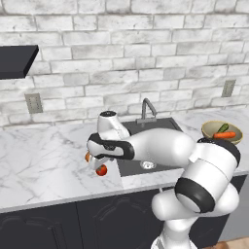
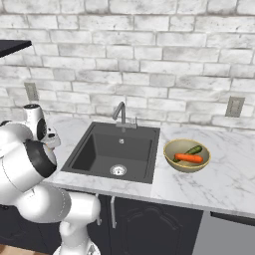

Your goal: There is a mixed pile of frozen fruits and vegetables on the counter. Locate all the frozen vegetables and place the items in a bowl on the counter. Take all the frozen fruits and defrost them in a running sink.

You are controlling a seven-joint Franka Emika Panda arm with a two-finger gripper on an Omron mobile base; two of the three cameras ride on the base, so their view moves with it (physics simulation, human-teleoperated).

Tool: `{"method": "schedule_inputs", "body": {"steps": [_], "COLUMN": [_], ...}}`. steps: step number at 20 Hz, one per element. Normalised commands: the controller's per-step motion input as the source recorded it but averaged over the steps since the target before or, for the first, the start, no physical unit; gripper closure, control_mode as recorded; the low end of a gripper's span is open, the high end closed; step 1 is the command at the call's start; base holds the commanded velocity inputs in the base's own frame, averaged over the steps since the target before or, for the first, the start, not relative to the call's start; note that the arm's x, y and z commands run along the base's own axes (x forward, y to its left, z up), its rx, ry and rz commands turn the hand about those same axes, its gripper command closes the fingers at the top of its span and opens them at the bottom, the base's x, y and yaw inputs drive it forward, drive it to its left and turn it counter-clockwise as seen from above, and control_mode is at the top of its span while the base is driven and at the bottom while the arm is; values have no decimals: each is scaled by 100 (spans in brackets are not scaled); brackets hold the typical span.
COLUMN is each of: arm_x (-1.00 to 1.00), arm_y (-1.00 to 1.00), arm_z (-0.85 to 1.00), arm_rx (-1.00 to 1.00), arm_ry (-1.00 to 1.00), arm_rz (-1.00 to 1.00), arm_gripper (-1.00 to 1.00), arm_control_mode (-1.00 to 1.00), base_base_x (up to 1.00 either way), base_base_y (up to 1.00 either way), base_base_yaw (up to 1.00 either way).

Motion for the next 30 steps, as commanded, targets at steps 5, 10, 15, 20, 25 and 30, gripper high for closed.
{"method": "schedule_inputs", "body": {"steps": [5, 10, 15, 20, 25, 30], "arm_x": [8, 10, 7, 7, 6, 12], "arm_y": [3, 4, 6, 8, 6, 1], "arm_z": [-13, -11, -10, -9, -10, -13], "arm_rx": [0, 0, 0, 0, 0, 0], "arm_ry": [0, 0, 0, 1, 1, 1], "arm_rz": [0, 0, 0, 0, 0, 0], "arm_gripper": [-100, -100, -100, -100, -100, -100], "arm_control_mode": [-100, -100, -100, -100, -100, -100], "base_base_x": [0, 0, 0, 0, 0, 0], "base_base_y": [0, 0, 0, 0, 0, 0], "base_base_yaw": [0, 0, 0, 0, 0, 0]}}
